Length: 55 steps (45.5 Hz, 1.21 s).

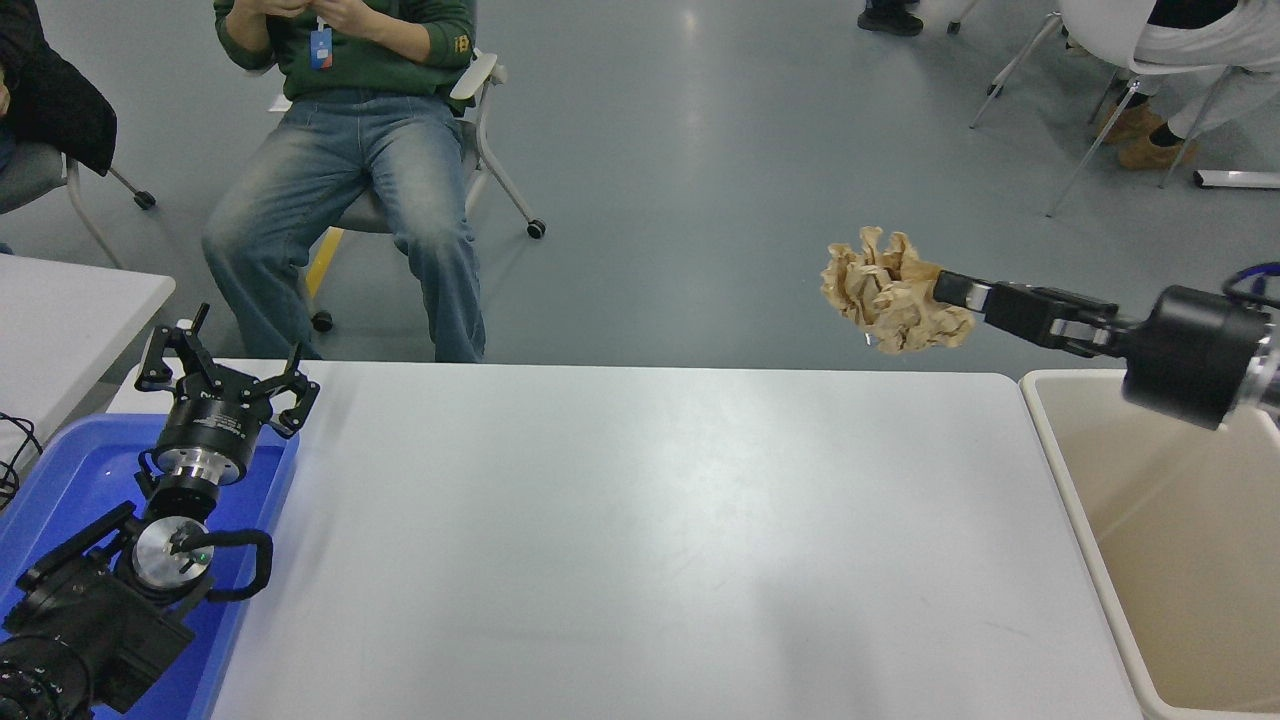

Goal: Clean the table surface

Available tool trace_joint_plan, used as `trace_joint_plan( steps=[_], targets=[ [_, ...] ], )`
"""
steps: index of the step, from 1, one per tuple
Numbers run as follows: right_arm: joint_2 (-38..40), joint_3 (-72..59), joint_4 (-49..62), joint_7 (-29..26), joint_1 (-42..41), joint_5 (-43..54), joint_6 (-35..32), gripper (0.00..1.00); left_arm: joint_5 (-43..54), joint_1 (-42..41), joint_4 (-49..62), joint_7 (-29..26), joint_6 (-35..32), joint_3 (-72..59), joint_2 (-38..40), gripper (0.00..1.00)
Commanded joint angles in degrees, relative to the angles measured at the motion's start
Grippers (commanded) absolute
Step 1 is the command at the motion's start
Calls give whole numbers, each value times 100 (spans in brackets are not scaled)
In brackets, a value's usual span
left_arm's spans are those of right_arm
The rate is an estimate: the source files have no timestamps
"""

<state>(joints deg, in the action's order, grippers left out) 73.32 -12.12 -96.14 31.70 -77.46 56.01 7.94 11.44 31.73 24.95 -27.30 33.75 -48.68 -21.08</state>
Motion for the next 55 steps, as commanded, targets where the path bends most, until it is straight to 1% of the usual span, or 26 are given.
trace_joint_plan(
  steps=[1, 7, 12, 13, 16, 25, 33, 34, 40, 46, 55],
  targets=[
    [656, 69, 139, 284, 363, -459, -134, 0, -2, 0, 1, -3, 0, -1, -1, 100],
    [885, 43, 455, 415, 652, -828, -117, 0, -2, 0, 1, -3, 0, -2, -1, 100],
    [903, 8, 938, 565, 1091, -1092, -91, 0, -2, 0, 1, -3, 0, -2, -1, 100],
    [903, 25, 1070, 652, 1293, -1162, -91, 0, -2, 0, 1, -3, 0, -2, -1, 100],
    [903, 25, 1281, 741, 1549, -1242, -64, 0, -2, 0, 1, -3, 0, 7, -1, 100],
    [692, 8, 2178, 767, 2226, -1804, -64, 0, -2, 0, 1, -3, 0, -2, -1, 100],
    [201, 34, 3100, 758, 2806, -2252, -55, 0, -2, 0, 1, -3, 0, -2, -1, 100],
    [52, 60, 3336, 758, 2954, -2348, -55, 0, -2, 0, 1, -3, 0, -2, -1, 100],
    [-467, 104, 3962, 758, 3333, -2560, -29, 0, -2, 0, 1, 6, 0, -2, -1, 100],
    [-1109, 104, 4524, 741, 3702, -2745, 164, 0, -2, 0, 1, -3, 0, -2, -1, 100],
    [-1979, 104, 5605, 697, 4045, -3105, 243, 0, -2, 0, 1, -3, 0, -2, -1, 100]
  ],
)
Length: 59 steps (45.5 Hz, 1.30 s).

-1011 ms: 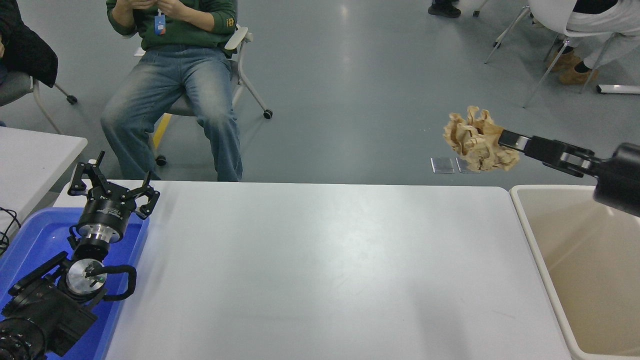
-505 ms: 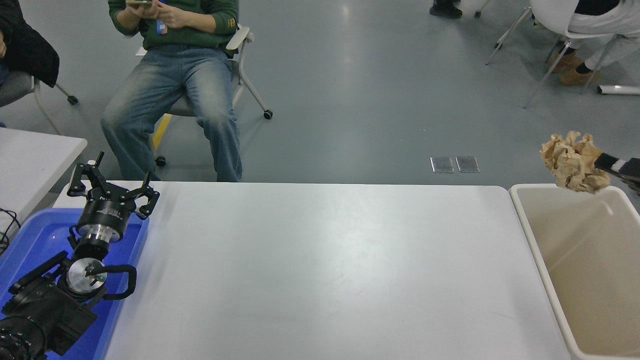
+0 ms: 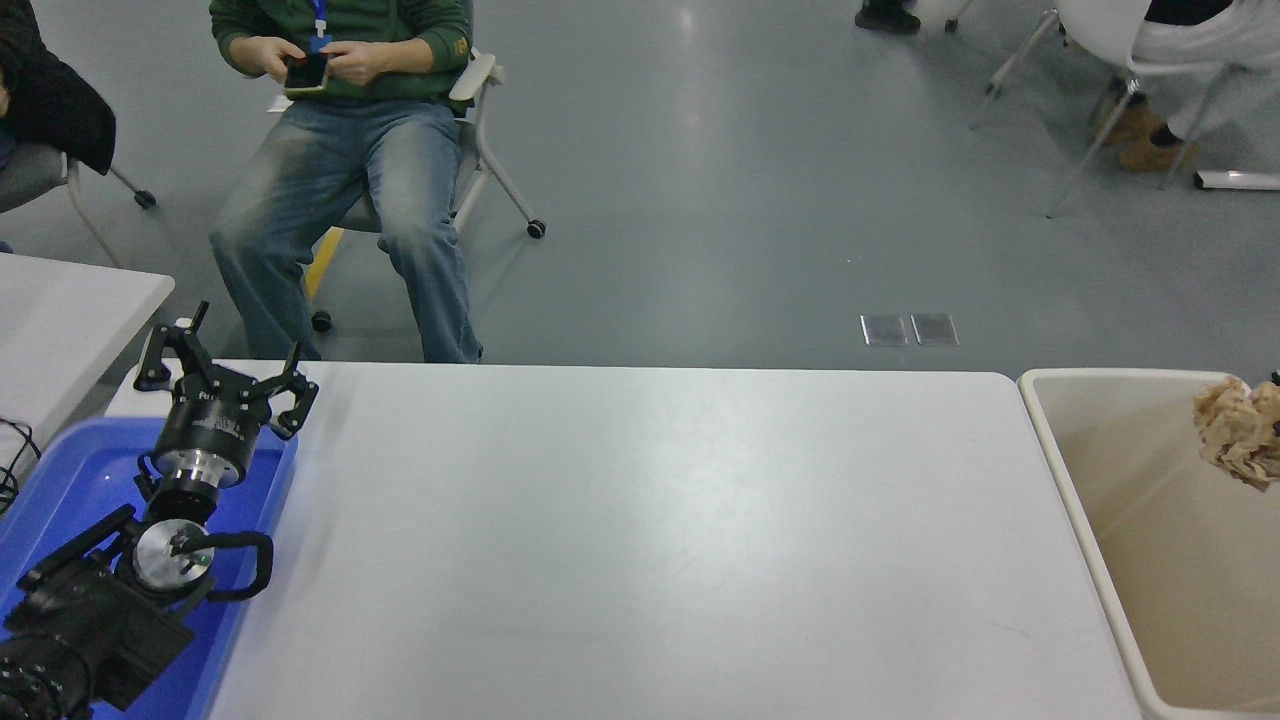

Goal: Clean the table surface

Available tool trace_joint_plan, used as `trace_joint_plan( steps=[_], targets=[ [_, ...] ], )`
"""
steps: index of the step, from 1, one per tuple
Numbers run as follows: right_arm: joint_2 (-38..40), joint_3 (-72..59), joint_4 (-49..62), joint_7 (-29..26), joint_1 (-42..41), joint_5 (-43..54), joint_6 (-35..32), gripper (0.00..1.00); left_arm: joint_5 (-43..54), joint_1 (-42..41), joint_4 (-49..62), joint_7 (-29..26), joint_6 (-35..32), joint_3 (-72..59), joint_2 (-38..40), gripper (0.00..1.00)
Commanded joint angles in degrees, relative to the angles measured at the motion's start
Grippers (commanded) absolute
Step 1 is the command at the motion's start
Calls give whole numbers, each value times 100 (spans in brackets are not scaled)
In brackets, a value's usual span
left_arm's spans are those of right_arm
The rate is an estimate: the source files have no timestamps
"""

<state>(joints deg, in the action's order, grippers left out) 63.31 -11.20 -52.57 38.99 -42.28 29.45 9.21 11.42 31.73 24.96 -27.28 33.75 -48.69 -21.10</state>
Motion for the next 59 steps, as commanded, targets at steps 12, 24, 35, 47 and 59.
trace_joint_plan(
  steps=[12, 24, 35, 47, 59],
  targets=[
    [-1917, 12, 2733, -32, 985, -536, 81, 0, 0, 0, 1, -5, 0, 0, 0, 100],
    [-3095, -67, 4649, -58, 1372, -563, -86, 0, 0, 0, 1, -5, 0, 0, 0, 100],
    [-3711, -49, 5161, -427, 1451, -563, -69, 0, 0, 0, 1, -5, 0, 0, 0, 100],
    [-4071, 30, 5477, -1324, 1416, -870, -16, 0, 0, 0, 1, -5, 0, 0, 0, 100],
    [-4107, 118, 5503, -1482, 1381, -1345, -16, 0, 0, 0, 1, -5, 0, 0, 9, 100]
  ],
)
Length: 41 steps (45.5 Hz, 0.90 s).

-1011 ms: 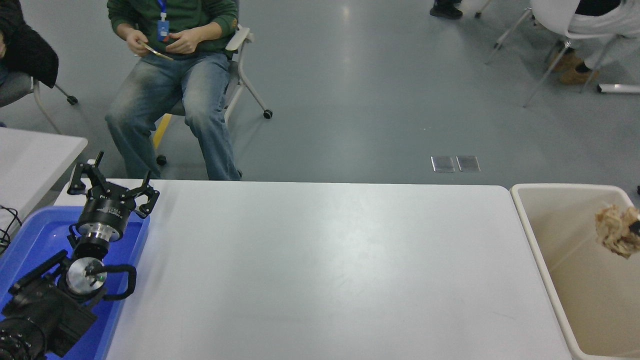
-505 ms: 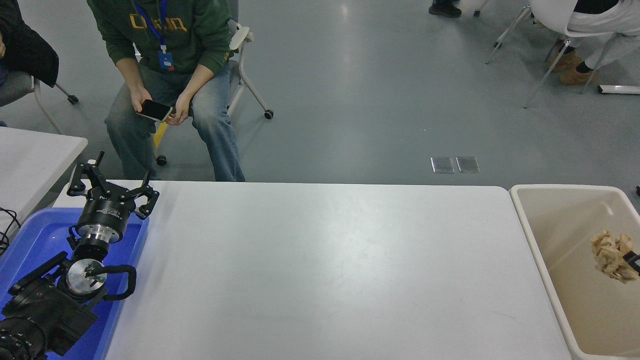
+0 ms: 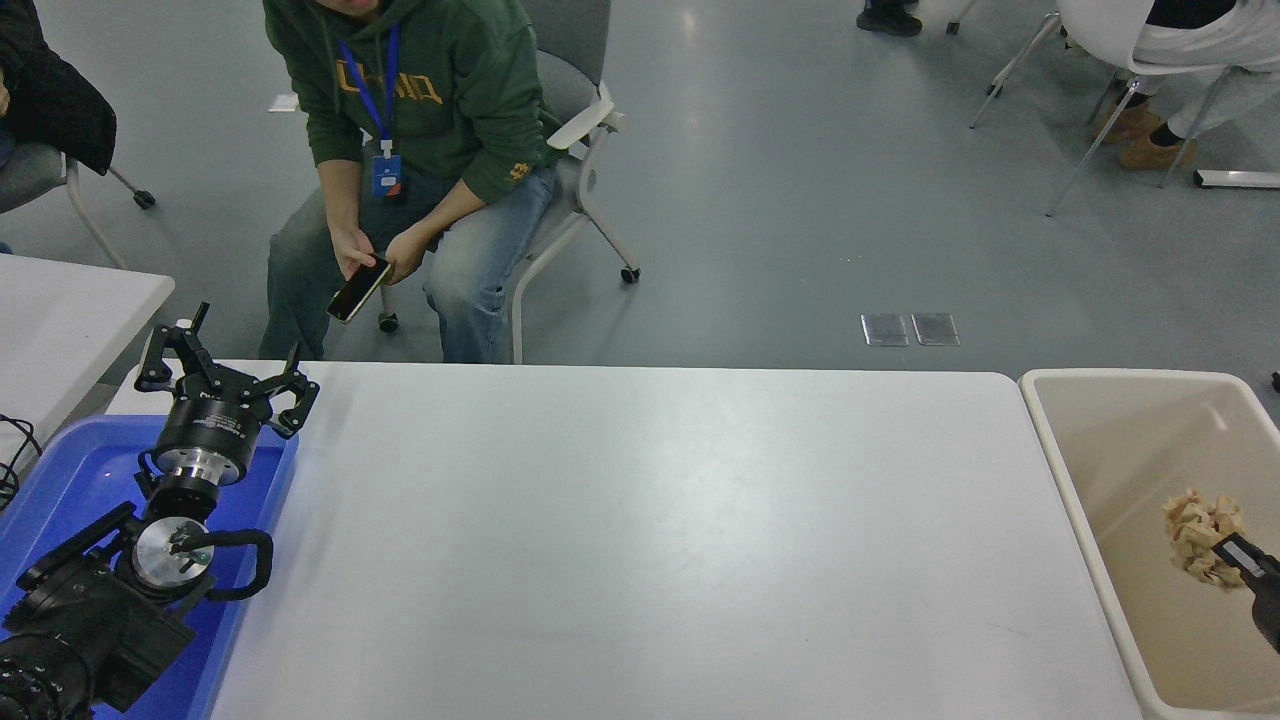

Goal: Clean the table surface

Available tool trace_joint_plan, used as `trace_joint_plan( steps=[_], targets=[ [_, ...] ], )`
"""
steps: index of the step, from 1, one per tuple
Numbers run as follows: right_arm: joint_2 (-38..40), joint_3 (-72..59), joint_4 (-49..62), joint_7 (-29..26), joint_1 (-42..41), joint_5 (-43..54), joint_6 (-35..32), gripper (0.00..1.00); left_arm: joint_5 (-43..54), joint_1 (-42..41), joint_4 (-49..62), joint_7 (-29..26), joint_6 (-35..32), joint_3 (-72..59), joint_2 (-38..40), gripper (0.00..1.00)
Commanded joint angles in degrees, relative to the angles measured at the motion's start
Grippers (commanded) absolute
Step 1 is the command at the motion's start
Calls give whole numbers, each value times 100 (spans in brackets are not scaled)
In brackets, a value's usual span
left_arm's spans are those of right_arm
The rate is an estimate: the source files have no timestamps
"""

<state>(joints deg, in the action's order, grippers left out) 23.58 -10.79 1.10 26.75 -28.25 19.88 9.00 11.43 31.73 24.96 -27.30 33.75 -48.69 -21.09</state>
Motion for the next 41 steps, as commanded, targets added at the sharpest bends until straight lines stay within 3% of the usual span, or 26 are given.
trace_joint_plan(
  steps=[1, 25, 26, 28, 31, 32, 33, 41],
  targets=[
    [-134, 86, 145, -266, -23, -415, 5, 0, 0, 0, 0, -3, 0, 0, 0, 100],
    [-310, 130, 136, -363, -339, -573, -3, 0, 0, 0, 0, -3, 0, 0, 0, 100],
    [-310, 130, 136, -372, -374, -573, -3, 12, 0, 0, 0, -3, 0, 0, 0, 100],
    [-310, 165, 136, -372, -436, -582, -12, 48, 0, 0, 0, -3, 0, 0, 0, 100],
    [-310, 226, 136, -398, -471, -643, -65, 73, 0, 0, 0, -3, 0, 0, 0, 100],
    [-301, 226, 136, -398, -471, -644, -82, 92, 0, 0, 0, -3, 0, 0, 0, 100],
    [-301, 226, 136, -407, -471, -644, -91, 100, 0, 0, 0, -3, 0, 0, 0, 100],
    [-301, 244, 136, -416, -506, -652, -91, 100, 0, 0, 0, -3, 0, 0, 0, 100]
  ],
)
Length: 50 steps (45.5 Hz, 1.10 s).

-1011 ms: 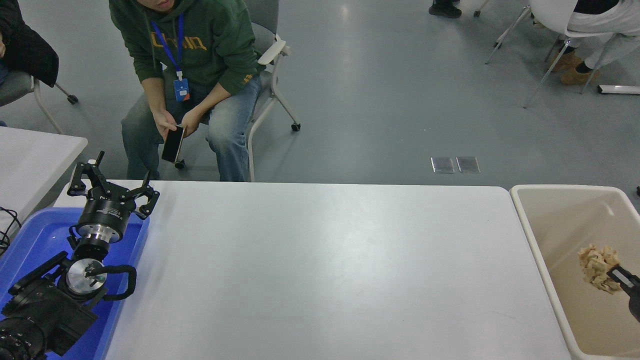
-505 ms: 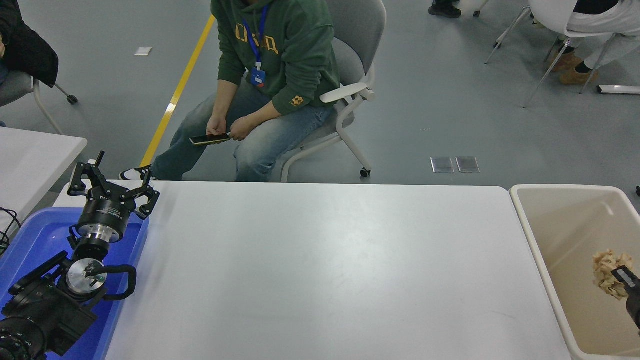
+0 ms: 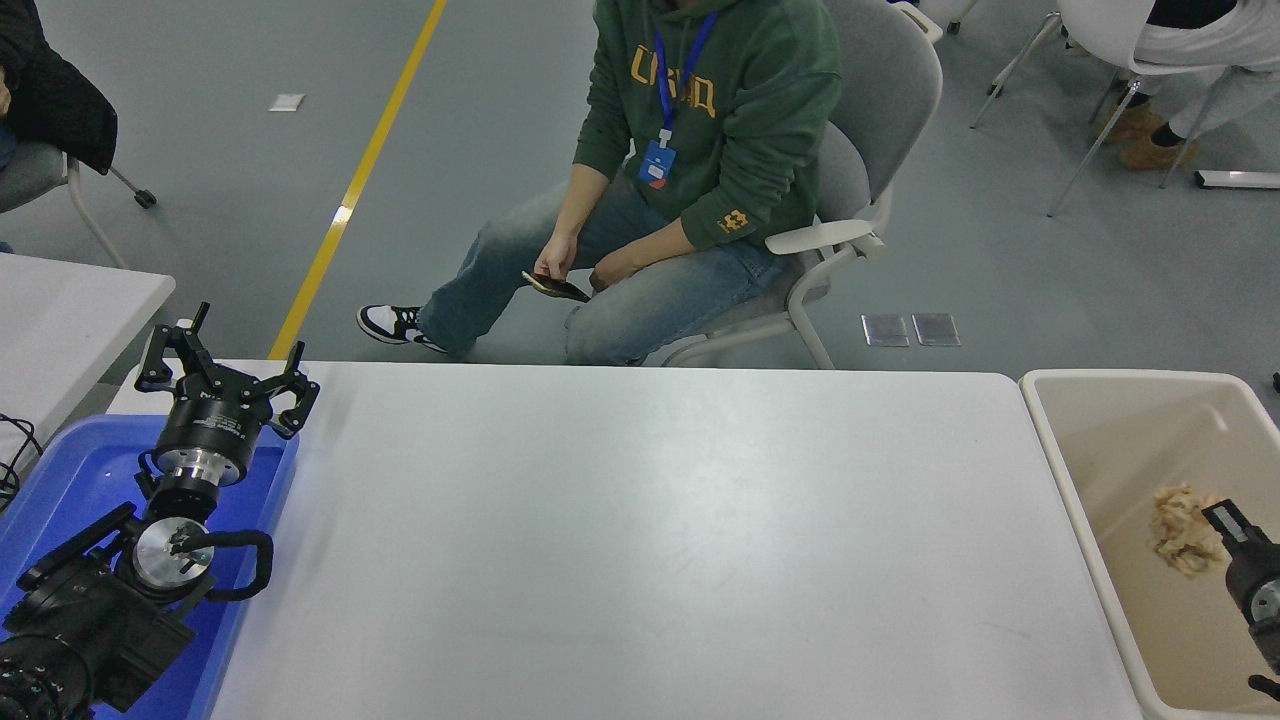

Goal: Clean the table surface

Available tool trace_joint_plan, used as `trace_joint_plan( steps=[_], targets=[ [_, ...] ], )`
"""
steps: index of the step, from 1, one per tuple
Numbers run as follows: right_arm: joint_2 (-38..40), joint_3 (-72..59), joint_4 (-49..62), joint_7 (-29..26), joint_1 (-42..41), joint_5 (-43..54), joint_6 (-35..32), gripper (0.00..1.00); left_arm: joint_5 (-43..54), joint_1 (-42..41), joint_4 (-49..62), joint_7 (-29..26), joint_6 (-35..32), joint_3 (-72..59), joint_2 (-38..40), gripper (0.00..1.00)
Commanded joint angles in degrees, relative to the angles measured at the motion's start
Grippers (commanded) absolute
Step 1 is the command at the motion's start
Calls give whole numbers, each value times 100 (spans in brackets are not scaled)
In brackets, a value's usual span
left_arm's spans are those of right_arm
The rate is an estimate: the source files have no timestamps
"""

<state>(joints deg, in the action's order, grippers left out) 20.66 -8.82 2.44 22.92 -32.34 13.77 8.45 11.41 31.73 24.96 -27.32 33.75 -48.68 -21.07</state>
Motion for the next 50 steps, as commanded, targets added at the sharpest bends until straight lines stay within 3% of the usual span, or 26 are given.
trace_joint_plan(
  steps=[1, 17, 19, 24, 29, 50],
  targets=[
    [-9, 47, 2, -34, -97, -41, -36, 100, 1, 0, 0, -1, 0, -1, 7, 100],
    [-9, 1645, -33, -271, -536, -67, -387, 100, 1, 0, 0, -1, 0, -1, -2, 100],
    [-9, 1944, -42, -271, -642, -111, -632, 100, 1, 0, 0, -1, 0, -1, -2, 100],
    [183, 2560, -24, -271, -888, -523, -2126, 100, 1, 0, 0, -1, 0, -1, -2, 100],
    [316, 2622, -24, -262, -1038, -884, -2734, 100, -8, 0, 0, -1, 0, -1, -2, 100],
    [-159, 2763, -112, -271, -1600, -2457, -3016, 100, 1, 0, 0, -1, 0, 7, -2, 100]
  ],
)
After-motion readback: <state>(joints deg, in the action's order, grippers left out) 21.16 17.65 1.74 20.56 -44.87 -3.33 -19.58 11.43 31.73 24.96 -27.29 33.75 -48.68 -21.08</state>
